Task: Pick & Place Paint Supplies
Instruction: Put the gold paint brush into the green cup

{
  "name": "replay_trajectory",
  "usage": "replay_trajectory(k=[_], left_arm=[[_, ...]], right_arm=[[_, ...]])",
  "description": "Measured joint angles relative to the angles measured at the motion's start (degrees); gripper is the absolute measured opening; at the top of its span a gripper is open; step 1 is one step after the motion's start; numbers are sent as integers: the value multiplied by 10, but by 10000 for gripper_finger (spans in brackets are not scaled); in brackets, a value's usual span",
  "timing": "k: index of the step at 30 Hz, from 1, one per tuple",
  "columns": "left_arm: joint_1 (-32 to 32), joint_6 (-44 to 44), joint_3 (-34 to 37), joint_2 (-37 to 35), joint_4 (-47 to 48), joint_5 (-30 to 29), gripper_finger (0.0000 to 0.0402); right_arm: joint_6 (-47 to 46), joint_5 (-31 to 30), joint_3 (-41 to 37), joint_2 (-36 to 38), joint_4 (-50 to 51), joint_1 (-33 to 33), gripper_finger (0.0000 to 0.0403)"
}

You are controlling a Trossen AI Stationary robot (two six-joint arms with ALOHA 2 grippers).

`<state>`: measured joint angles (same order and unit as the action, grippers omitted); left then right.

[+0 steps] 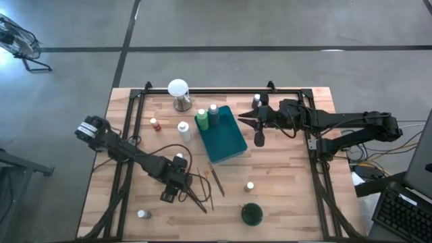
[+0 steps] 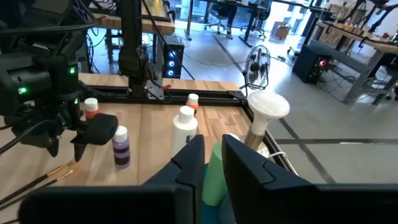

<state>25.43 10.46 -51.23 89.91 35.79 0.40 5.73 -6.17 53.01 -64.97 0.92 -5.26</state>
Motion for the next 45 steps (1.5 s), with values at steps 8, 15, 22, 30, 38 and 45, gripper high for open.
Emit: replay_trajectory(k=[8,15,22,30,38,45], left_arm=[[0,7,19,0,-16,9,234],[0,11,21,0,-28,15,233],[0,1,23,24,-33,19,233],[-1,-1,23,26,-34,26,231],[0,-2,24,25,-34,14,201],[0,-8,24,25,-34,-1,173]], right_arm=[[5,0,0,0,0,0,49],[4,0,0,0,0,0,68],[3,0,0,0,0,0,84],[3,0,0,0,0,0,94],[3,0,0,0,0,0,81],[3,0,0,0,0,0,54]])
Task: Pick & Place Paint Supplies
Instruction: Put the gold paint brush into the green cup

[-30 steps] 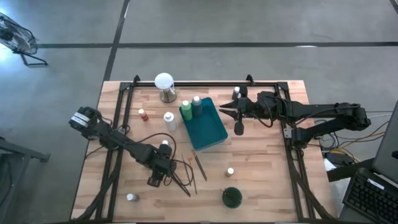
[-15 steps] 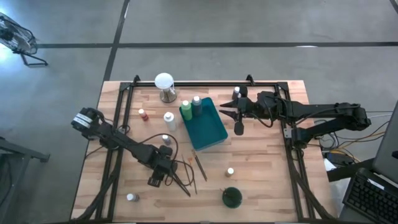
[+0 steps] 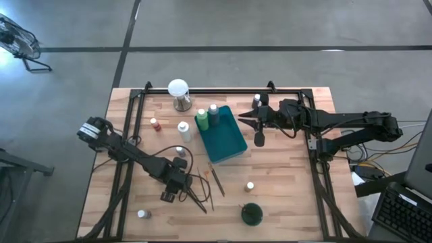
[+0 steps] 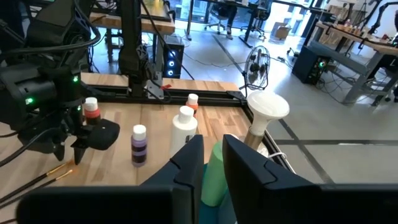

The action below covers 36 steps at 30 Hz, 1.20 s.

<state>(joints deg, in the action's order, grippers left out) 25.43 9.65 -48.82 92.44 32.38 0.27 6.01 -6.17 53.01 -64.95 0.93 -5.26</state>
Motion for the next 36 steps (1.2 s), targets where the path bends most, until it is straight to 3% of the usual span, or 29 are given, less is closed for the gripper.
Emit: replay_trajectory(k=[9,19,27,36], left_arm=[[0,-2,0,0,0,-6,110],[-1,-3,0,-1,-5,23,9],[5,-3,0,-27,6,60,3],[6,7,-42,-70,70,38,1]], right_arm=[[2,0,0,0,0,0,38],[2,0,0,0,1,0,59],[2,0,0,0,2,0,74],[5,0,-1,0,2,0,74]])
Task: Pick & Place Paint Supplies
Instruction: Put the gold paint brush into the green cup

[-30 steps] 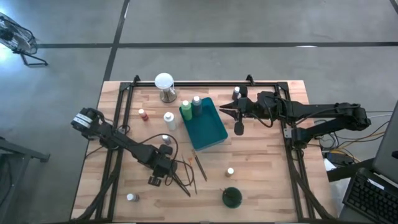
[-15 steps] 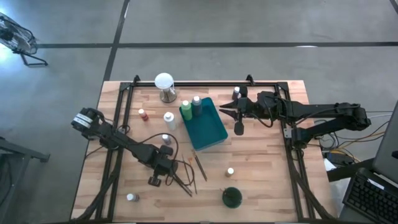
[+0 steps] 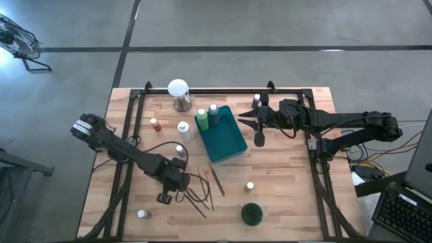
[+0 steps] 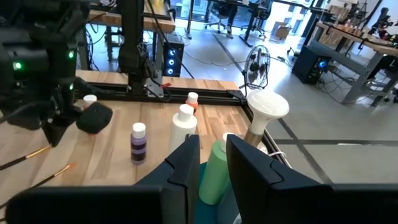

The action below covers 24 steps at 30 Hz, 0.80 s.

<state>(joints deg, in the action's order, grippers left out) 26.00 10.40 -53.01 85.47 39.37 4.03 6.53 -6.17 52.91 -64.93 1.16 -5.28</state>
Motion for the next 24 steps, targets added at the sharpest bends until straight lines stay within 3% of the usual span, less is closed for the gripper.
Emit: replay_trajectory(k=[11,19,24], left_arm=[[0,-5,-101,-22,194,-106,1],[4,-75,-219,-22,346,-297,0],[9,-214,-261,-21,369,-427,0]], right_arm=[[-23,0,-1,0,4,0,43],[-95,1,-1,0,4,0,64],[-134,8,-1,0,19,0,81]])
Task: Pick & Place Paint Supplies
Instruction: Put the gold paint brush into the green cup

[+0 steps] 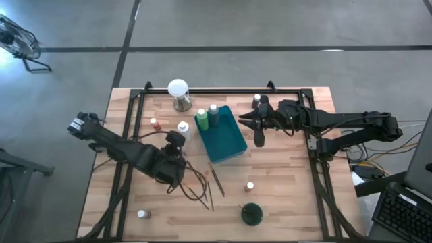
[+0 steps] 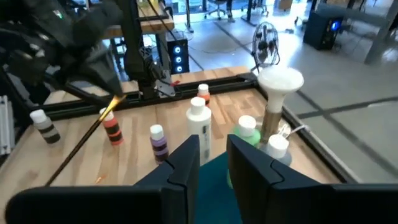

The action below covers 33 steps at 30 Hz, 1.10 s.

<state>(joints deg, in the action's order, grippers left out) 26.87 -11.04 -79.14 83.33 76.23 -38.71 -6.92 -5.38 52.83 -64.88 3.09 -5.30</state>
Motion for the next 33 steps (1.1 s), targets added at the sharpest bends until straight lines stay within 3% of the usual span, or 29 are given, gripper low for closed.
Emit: replay_trajectory(k=[4,8,13,18,23,33], left_arm=[[6,-147,-3,0,-17,-119,0],[6,-237,-3,1,-79,-235,0],[11,-396,-3,1,-219,-284,0],[11,-607,-3,1,-399,-295,0],[11,-768,-3,1,-526,-261,0],[-8,-933,-3,1,-662,-209,0]], right_arm=[[-33,36,0,0,5,0,96],[-52,108,0,0,4,0,108],[-59,221,0,-3,-38,0,122],[-63,250,0,-3,-61,0,135],[-72,254,0,-3,-92,0,149],[-129,302,0,-22,-172,2,172]])
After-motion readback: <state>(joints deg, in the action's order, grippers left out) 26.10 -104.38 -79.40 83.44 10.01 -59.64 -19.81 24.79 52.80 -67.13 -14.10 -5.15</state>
